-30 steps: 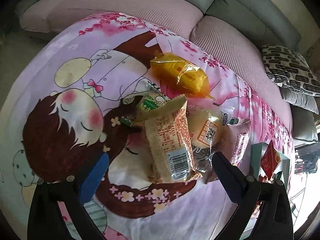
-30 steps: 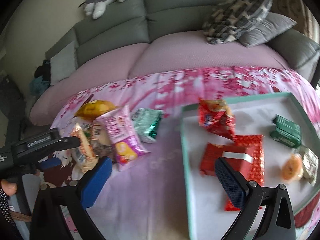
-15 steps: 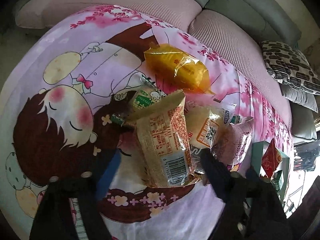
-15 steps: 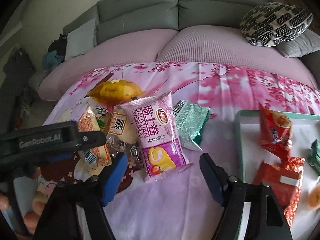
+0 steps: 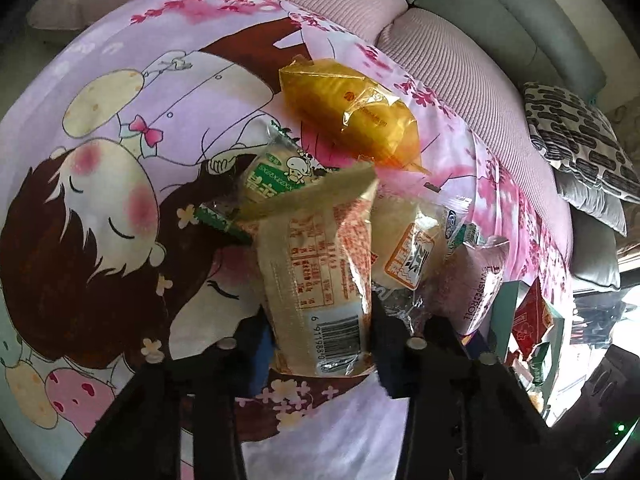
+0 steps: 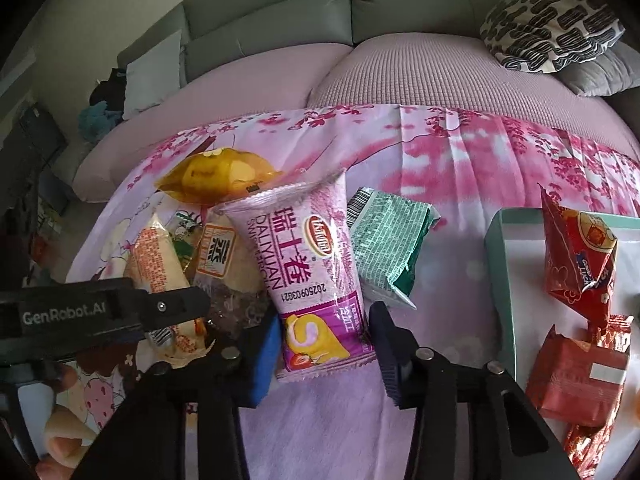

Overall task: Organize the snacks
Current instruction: 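Grasp the tan bread pack with the left tool while the right tool grasps the pink Dalian roll pack, then carry the bread pack and Dalian roll pack over the tray with both tools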

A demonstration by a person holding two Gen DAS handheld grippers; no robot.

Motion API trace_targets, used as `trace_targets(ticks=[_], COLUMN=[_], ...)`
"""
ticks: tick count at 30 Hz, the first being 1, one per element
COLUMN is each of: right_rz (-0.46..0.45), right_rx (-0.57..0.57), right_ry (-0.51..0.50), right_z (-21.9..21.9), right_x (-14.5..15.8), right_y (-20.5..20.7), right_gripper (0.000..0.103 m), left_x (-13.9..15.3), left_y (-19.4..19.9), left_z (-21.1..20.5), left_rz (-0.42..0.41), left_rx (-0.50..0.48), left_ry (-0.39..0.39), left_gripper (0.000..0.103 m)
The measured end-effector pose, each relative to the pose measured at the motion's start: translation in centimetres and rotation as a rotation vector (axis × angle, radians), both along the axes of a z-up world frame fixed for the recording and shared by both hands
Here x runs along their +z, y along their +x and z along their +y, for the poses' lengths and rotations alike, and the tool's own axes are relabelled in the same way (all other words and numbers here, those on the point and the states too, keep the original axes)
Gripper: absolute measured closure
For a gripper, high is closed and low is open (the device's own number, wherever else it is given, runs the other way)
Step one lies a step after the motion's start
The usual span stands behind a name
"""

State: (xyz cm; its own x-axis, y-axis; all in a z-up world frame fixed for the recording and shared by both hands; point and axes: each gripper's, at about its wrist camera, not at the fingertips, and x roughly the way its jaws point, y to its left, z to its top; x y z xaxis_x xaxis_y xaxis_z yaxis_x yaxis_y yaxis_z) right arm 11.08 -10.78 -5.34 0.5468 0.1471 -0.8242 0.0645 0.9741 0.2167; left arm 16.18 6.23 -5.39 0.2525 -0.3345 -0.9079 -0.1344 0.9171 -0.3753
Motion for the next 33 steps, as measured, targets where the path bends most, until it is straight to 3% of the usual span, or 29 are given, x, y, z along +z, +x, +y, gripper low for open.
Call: trace_targets(ticks=[4, 19, 33], right_rz=[-0.001, -0.063, -0.100], right_rx=[-0.006, -0.039, -0.168], right_ry=[0.024, 0.033, 0.063], right_z=[-0.3, -1.7, -5.8], right_x=[0.2, 3.3, 6.8], right_y=[-0.5, -3.7, -7.1], right_gripper=[0.061, 0.063, 0.063], left_x=[0.5, 4.3, 7.6], left_y=[-0.4, -2.0, -3.5], left_z=[0.4, 0.2, -4.9], left_rz=[-0.009, -0.108, -0.191], left_rx=[0.000, -0.024, -0.124], left_ry=[0.004, 0.030, 0.055], left_gripper=[0.066, 0.066, 0.066])
